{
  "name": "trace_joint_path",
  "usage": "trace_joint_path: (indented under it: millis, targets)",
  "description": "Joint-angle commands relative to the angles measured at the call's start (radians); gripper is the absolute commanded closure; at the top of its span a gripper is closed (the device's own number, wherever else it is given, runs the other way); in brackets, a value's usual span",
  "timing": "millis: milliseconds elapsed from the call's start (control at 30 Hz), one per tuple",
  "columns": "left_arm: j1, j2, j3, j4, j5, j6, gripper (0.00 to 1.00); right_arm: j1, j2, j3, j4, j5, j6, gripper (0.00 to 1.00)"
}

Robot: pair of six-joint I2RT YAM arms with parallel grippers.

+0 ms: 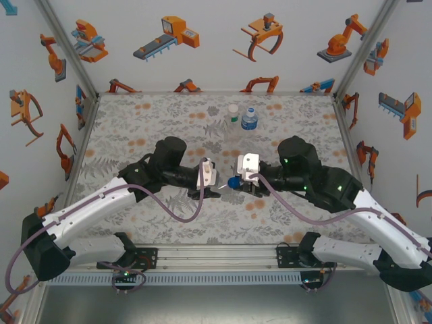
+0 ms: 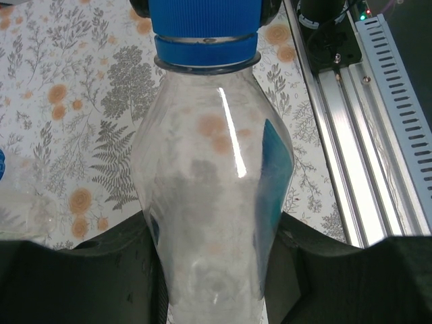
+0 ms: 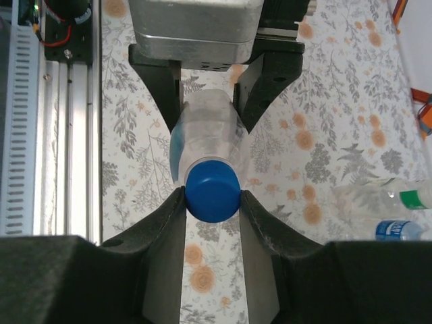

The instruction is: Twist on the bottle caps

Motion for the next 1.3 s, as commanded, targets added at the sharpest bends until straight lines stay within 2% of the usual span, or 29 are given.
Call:
trace_joint_path:
  millis: [0, 67, 200, 333, 400, 500, 633, 667, 733, 767, 833, 933, 1133, 1267]
  targets:
    - [-0.006, -0.004, 0.007, 0.033, -0.024, -0.016, 1.0, -0.002, -0.013, -0.059, 0.132, 0.059, 0.25, 0.89]
    - [-0.006, 0.005, -0.002, 0.063, -0.052, -0.034, 1.0, -0.003, -0.023, -0.102, 0.217, 0.144, 0.47, 1.0]
    - [-0.006, 0.021, -0.003, 0.09, -0.103, -0.038, 1.0, -0.003, -0.032, -0.159, 0.312, 0.383, 0.987, 1.0]
    - [-0.005, 0.035, -0.008, 0.119, -0.162, -0.036, 1.0, -0.003, -0.033, -0.182, 0.261, 0.556, 1.475, 1.0]
    - [-0.007, 0.039, -0.009, 0.128, -0.179, -0.037, 1.0, -0.002, -0.034, -0.174, 0.183, 0.621, 1.645, 1.0]
    - [-0.006, 0.047, -0.011, 0.141, -0.184, -0.038, 1.0, -0.002, -0.024, -0.185, 0.225, 0.617, 1.69, 1.0]
    - [-0.006, 0.052, -0.008, 0.137, -0.18, -0.041, 1.0, -0.004, 0.002, -0.157, 0.254, 0.599, 1.587, 1.0]
    - [-0.006, 0.055, -0.008, 0.135, -0.177, -0.041, 1.0, -0.004, 0.0, -0.154, 0.267, 0.595, 1.527, 0.95]
    - [-0.006, 0.052, 0.004, 0.109, -0.173, -0.039, 1.0, -0.003, -0.01, -0.15, 0.302, 0.573, 1.395, 0.7]
    - [-0.006, 0.05, 0.007, 0.098, -0.173, -0.037, 1.0, -0.003, -0.015, -0.142, 0.31, 0.55, 1.293, 0.63]
    - [-0.006, 0.044, -0.001, 0.096, -0.17, -0.031, 1.0, -0.003, -0.025, -0.11, 0.294, 0.5, 1.079, 0.56]
    - [-0.007, 0.038, 0.011, 0.059, -0.148, -0.02, 1.0, -0.003, -0.053, -0.077, 0.247, 0.411, 0.762, 0.53]
    - [-0.006, 0.019, 0.018, 0.004, -0.049, 0.002, 1.0, -0.003, -0.098, -0.033, 0.102, 0.133, 0.201, 0.44]
    - [-0.006, 0.011, 0.031, -0.04, 0.01, 0.022, 1.0, -0.004, -0.07, 0.026, -0.056, -0.008, -0.036, 0.43]
